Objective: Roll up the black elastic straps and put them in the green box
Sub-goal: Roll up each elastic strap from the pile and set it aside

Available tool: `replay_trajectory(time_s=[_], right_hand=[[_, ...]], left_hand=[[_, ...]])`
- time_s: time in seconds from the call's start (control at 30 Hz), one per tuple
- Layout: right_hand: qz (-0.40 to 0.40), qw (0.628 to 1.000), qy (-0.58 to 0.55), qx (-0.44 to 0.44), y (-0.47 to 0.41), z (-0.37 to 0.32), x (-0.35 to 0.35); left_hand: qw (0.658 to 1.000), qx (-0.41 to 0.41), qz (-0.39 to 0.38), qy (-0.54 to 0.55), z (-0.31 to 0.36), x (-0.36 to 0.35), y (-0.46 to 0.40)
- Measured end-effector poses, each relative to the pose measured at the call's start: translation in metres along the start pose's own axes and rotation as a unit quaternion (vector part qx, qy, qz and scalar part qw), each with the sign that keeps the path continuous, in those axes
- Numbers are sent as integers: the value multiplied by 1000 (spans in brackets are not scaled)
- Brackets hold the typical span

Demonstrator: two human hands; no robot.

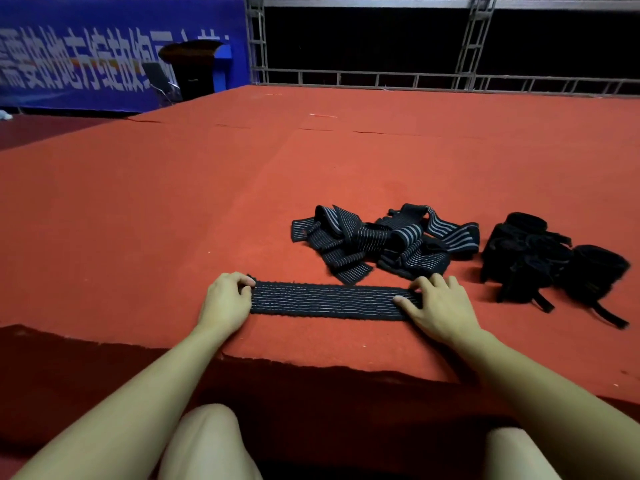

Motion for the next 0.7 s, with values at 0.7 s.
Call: replay_trajectory(time_s=[0.7], right_hand=[[34,988,-96,-119,21,43,30]], left_hand=[[992,-20,87,-94,41,-8,27]])
Point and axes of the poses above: each hand's wrist, its own y-axis away from the middle knuckle, its own x-axis out of the back of the hand, z = x × y, the point moved 10 cm from there along -y, towards the middle knuckle, and after that the axes turned 8 degrees about x, right-handed, at the moved point
